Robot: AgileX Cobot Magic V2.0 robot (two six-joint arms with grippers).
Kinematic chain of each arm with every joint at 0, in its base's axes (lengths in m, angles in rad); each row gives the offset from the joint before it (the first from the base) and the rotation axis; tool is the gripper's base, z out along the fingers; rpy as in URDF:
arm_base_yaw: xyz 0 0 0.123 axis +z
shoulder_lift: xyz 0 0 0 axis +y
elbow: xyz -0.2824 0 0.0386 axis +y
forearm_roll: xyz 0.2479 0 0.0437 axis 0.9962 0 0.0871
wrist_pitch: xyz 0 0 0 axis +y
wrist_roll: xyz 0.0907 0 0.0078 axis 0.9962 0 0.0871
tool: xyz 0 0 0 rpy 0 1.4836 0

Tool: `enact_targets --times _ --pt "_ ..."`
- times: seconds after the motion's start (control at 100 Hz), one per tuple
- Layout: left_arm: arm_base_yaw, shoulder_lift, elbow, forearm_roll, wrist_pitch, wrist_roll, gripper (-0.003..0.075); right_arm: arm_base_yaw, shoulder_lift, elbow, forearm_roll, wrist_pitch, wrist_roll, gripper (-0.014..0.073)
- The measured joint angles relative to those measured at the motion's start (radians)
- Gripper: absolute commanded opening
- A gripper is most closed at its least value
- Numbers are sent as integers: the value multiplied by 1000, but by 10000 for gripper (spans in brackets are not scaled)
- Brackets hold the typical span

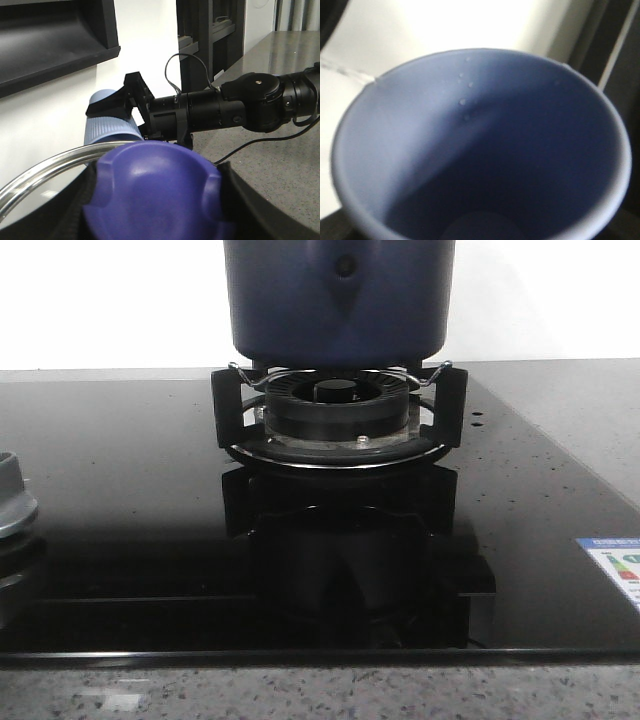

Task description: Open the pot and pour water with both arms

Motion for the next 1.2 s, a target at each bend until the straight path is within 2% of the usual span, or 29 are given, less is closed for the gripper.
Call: enact_targets --times 0.21,0.51,0.66,0.75,0.92,1.05,1.2 --pt "0 0 0 0 0 0 200 2 0 -7 -4 -2 5 258" --pt "0 0 0 0 0 0 200 2 -4 -1 96 39 231 258" --pt "0 0 0 1 0 0 200 2 -38 20 260 87 428 258" --pt "0 0 0 2 -6 0 200 2 -74 22 402 188 553 258" --pt "-30 10 0 2 -39 0 200 -42 -167 34 680 361 642 258" --pt "-50 40 0 1 -43 0 200 -121 -266 128 830 328 653 258" --pt "-59 64 0 -7 -44 0 200 -263 -367 354 920 142 690 258"
